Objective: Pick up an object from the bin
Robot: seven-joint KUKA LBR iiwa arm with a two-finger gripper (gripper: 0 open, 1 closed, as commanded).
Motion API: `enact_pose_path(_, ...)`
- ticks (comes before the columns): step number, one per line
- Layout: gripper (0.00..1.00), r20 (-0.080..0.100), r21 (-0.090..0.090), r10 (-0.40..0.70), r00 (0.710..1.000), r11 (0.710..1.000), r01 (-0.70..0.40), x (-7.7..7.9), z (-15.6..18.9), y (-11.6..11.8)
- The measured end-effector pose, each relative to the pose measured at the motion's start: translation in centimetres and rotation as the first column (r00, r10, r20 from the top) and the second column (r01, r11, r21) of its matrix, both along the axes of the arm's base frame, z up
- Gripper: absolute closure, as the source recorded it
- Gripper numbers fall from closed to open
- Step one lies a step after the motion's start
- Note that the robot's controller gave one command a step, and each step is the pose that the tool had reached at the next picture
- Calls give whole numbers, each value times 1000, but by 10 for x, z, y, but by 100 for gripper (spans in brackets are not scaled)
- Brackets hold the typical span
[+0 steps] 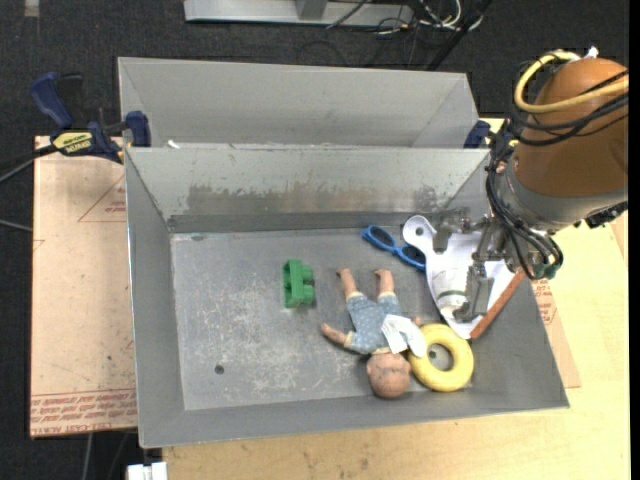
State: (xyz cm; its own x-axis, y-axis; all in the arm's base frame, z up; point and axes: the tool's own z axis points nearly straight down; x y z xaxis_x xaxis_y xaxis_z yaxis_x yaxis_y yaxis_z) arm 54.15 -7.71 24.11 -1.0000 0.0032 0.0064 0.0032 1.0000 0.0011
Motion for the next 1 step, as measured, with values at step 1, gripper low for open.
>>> enact_pose_path(1, 0, 8, -1, 2, 1000, 1000, -2, 1, 5, 0)
